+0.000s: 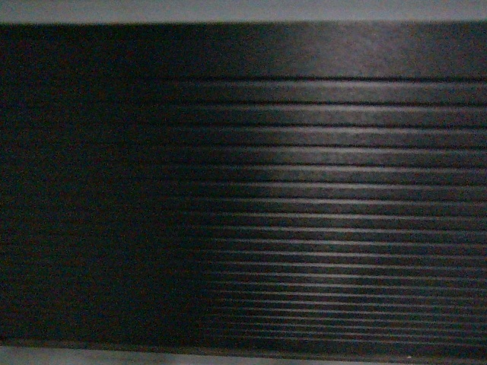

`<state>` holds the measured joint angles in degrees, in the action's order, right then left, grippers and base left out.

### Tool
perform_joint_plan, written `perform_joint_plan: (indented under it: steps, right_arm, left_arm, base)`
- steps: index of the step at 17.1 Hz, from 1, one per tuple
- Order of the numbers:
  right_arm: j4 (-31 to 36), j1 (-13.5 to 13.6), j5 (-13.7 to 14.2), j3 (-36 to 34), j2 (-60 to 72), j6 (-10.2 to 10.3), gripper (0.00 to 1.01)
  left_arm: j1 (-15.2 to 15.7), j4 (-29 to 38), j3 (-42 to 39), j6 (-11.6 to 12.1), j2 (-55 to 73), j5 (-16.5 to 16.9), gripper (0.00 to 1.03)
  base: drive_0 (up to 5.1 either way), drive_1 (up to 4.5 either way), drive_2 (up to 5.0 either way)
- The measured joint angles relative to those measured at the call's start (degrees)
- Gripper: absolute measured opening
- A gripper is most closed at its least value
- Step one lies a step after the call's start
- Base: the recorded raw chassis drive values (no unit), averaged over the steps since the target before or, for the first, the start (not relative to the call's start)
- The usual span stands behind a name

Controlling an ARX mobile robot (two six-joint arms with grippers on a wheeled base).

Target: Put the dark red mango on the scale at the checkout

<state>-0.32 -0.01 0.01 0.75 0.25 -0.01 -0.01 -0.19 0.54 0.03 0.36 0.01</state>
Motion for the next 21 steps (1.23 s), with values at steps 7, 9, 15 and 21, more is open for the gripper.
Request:
perform_joint_plan:
  steps: [7,9,15,21]
  right_arm:
    - [0.11,0.00,0.02,0.00,0.00,0.02,0.98]
    - [0.15,0.00,-0.02,0.00,0.00,-0.07,0.98]
    - [0.11,0.00,0.04,0.00,0.00,0.02,0.98]
    - [0.17,0.00,0.00,0.00,0.02,-0.02,0.98]
  left_arm:
    - [0.00,-0.04,0.00,0.00,0.00,-0.02,0.98]
    - [0.00,0.00,0.00,-0.02,0.00,-0.13,0.98]
    - [0.00,0.02,0.00,-0.02,0.00,0.02,0.98]
    - [0.00,-0.15,0.00,-0.02,0.00,0.02,0.98]
  base:
    - [0.0,0.00,0.0]
    - [0.0,0.00,0.0]
    - [0.0,0.00,0.0]
    - [0.0,0.00,0.0]
